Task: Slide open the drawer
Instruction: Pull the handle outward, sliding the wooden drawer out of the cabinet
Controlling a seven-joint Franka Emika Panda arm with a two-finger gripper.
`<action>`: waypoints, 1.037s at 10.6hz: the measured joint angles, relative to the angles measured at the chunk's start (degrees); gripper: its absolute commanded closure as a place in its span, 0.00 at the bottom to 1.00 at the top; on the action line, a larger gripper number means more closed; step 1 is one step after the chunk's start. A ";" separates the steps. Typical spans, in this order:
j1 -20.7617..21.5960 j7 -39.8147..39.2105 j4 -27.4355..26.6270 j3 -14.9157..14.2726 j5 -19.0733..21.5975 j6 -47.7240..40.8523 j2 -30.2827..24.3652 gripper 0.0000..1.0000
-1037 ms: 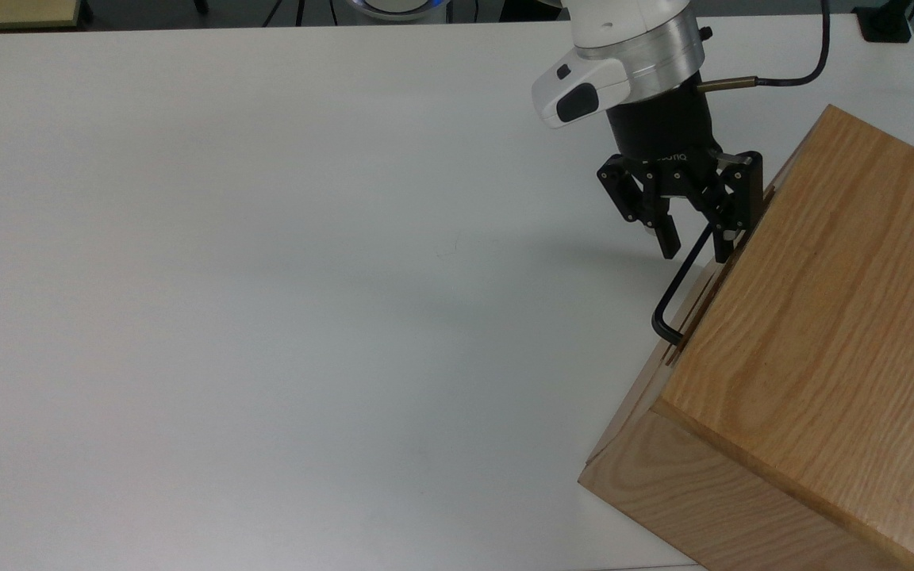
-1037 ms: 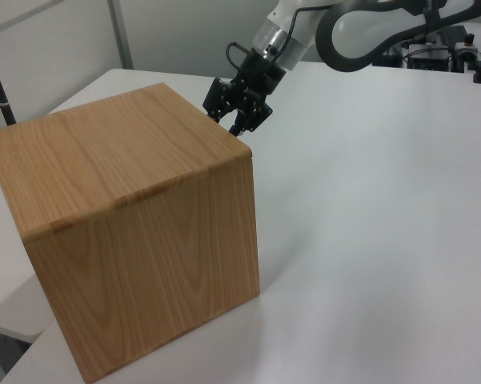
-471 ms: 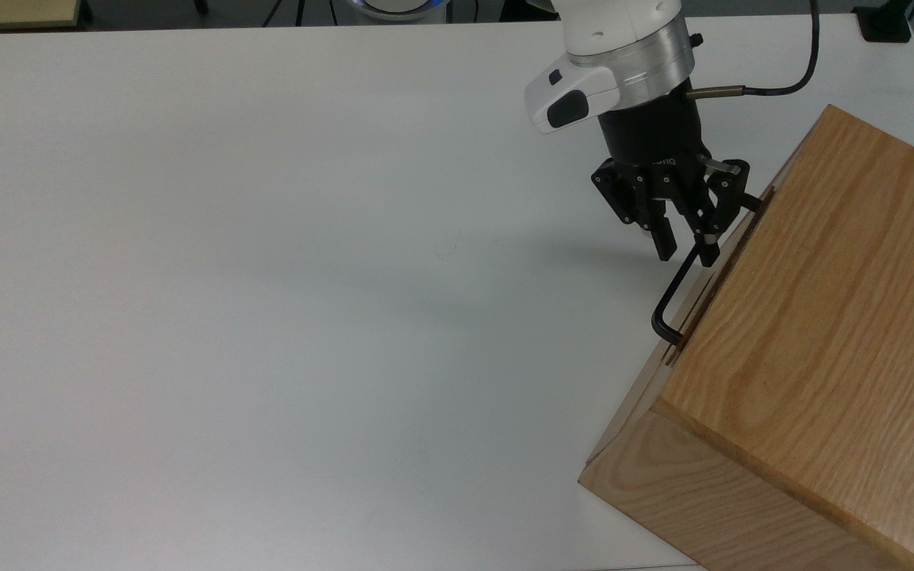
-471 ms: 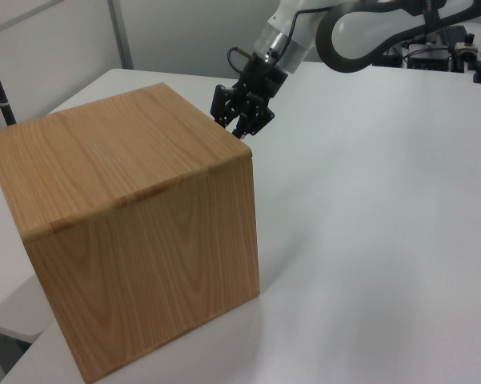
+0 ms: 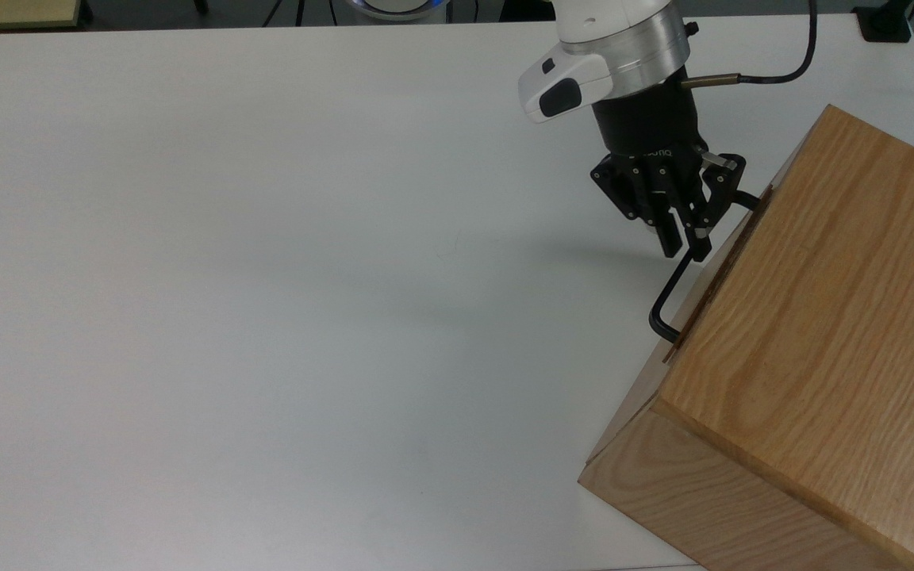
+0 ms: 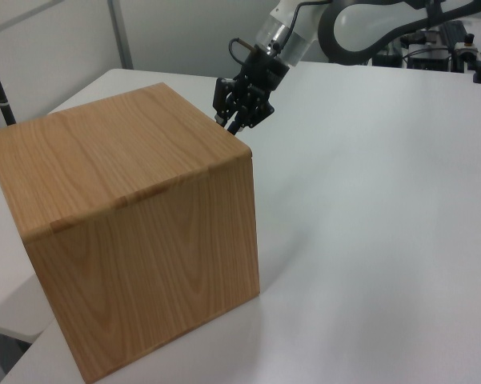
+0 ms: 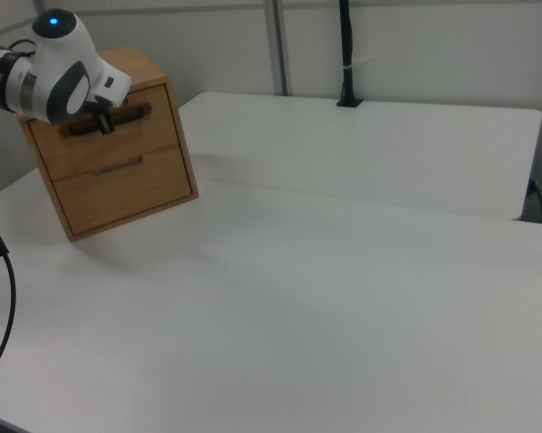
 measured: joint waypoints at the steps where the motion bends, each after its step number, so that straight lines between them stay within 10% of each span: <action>1: 0.00 0.02 -0.09 0.09 0.00 0.00 -0.09 0.91; 11: -3.04 -0.20 -9.69 0.21 0.04 -0.23 -7.91 0.94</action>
